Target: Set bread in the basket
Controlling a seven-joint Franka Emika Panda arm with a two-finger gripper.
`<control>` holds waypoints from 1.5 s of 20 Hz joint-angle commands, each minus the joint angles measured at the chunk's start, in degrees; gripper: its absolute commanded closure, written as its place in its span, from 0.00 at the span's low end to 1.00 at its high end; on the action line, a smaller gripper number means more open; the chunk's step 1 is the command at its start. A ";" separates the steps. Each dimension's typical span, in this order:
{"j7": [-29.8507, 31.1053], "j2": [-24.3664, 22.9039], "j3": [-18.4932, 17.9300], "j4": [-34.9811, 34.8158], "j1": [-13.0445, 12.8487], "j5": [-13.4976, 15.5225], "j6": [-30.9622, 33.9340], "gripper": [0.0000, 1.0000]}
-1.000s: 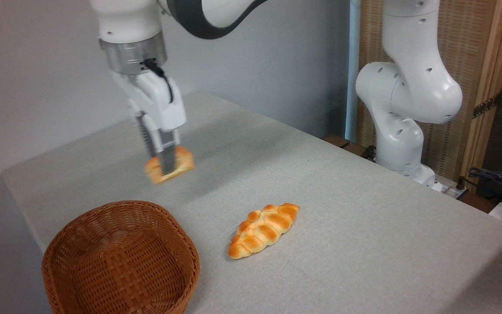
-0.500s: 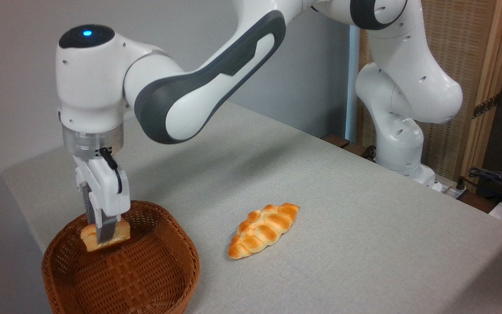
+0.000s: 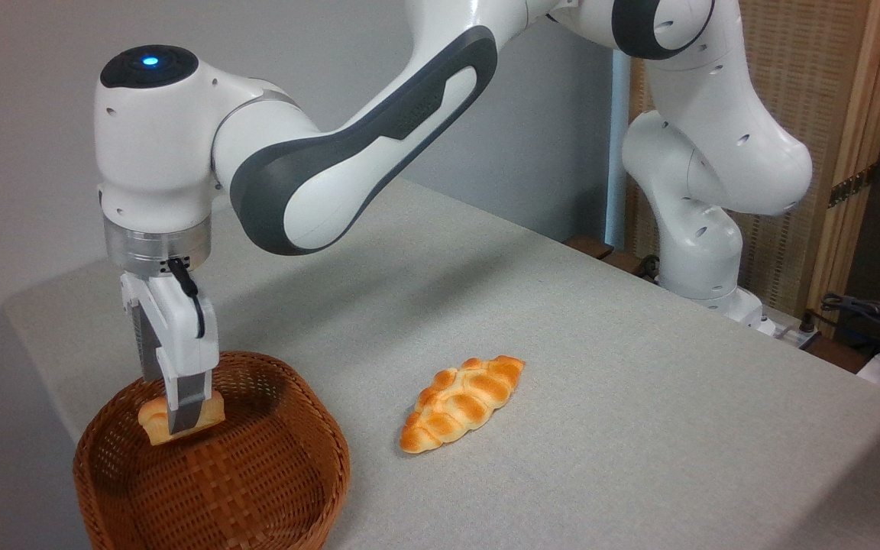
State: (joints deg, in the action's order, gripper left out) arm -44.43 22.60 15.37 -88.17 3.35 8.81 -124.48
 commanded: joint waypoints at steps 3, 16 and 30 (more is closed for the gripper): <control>-4.79 -1.59 -0.07 0.90 2.80 -0.55 1.16 0.00; -4.27 -25.76 -10.86 -7.79 -1.39 -0.99 27.97 0.00; 1.27 -24.19 -13.26 -5.26 -4.67 -2.39 31.84 0.00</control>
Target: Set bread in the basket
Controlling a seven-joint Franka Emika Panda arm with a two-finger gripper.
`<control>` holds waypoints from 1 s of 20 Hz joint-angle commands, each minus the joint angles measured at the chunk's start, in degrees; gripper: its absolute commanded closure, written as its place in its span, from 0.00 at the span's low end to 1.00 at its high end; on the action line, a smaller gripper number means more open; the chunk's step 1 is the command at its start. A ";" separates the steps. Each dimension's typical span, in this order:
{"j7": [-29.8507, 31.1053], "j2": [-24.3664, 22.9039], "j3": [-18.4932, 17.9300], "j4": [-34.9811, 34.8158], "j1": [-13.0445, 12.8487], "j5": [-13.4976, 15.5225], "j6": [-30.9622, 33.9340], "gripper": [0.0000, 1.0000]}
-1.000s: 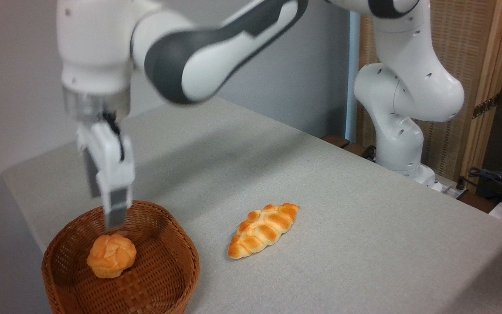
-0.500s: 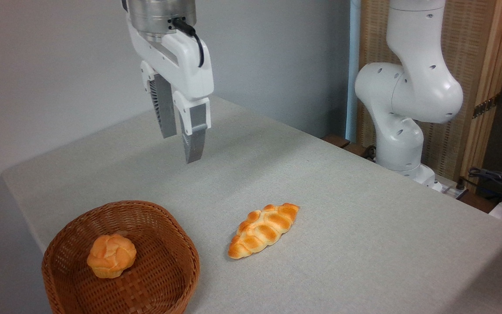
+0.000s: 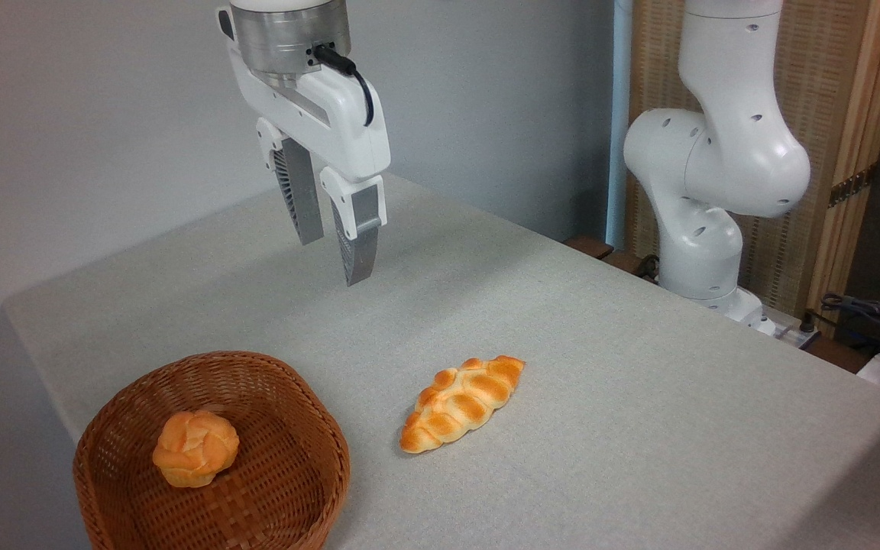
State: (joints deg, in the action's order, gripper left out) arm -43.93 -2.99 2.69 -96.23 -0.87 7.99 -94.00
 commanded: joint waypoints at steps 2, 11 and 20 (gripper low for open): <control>1.03 2.63 -0.59 4.73 -0.36 -3.85 1.72 0.00; 1.39 3.08 -0.59 5.80 -0.36 -5.70 2.60 0.00; 1.91 2.90 -0.59 5.62 -0.44 -5.79 3.47 0.00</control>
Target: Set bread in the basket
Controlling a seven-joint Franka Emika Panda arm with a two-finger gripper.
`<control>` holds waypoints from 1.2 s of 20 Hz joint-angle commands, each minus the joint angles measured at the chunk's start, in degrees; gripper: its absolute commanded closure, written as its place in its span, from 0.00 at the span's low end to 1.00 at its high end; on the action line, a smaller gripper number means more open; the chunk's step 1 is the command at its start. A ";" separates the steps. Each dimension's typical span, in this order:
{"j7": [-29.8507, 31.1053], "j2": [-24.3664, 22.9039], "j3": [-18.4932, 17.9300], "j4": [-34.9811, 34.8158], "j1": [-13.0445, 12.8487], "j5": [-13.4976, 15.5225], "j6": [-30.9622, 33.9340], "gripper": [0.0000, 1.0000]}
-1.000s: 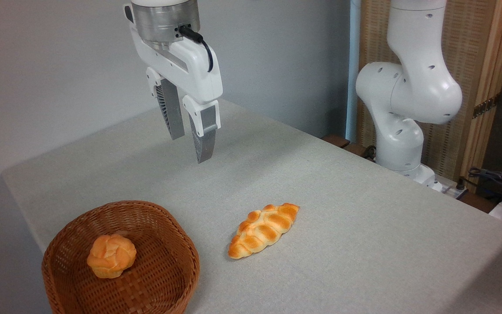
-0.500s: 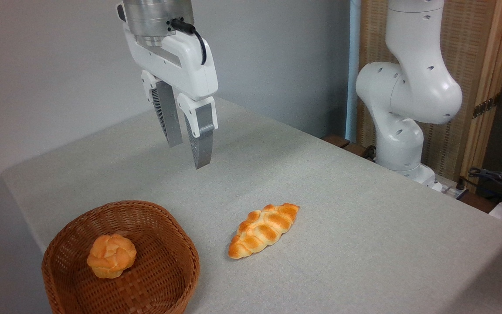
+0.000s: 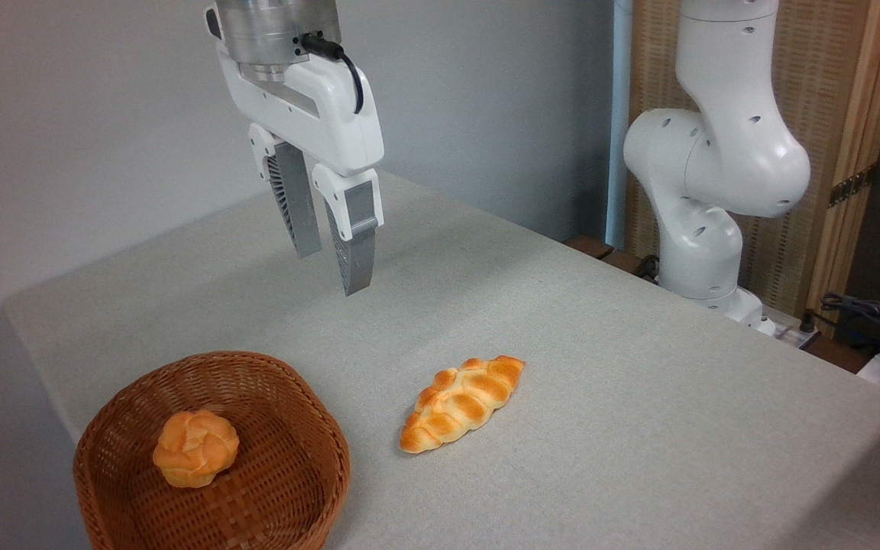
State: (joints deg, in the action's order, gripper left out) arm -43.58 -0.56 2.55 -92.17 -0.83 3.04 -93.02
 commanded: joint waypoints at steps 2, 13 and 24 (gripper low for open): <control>1.65 0.47 -0.44 1.56 -0.49 -0.84 3.46 0.00; 4.56 0.73 0.18 1.56 -0.57 -2.42 3.29 0.00; 5.26 0.82 0.27 1.64 -0.57 -1.89 3.37 0.00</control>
